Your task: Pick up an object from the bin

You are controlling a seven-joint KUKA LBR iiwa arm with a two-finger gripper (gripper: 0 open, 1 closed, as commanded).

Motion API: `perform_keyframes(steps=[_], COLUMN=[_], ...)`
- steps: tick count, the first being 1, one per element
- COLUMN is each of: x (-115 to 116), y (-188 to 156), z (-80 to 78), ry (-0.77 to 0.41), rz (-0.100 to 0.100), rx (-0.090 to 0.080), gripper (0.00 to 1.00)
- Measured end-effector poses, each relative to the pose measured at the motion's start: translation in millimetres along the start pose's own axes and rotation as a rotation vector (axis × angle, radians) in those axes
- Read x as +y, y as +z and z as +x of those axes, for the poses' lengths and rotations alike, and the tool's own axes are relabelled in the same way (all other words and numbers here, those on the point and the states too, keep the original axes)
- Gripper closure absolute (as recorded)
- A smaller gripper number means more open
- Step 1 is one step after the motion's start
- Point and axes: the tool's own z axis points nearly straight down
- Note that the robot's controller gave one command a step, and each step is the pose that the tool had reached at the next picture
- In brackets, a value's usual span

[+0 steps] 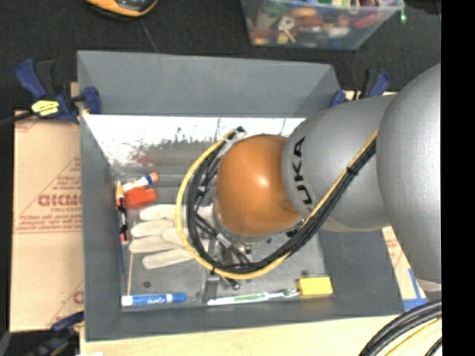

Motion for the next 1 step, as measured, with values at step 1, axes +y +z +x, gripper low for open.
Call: perform_keyframes(steps=[1], x=[-0.6], y=[-4.3], z=[-2.1], ry=[0.005], rz=[-0.001], rx=[-0.008], gripper=[0.0])
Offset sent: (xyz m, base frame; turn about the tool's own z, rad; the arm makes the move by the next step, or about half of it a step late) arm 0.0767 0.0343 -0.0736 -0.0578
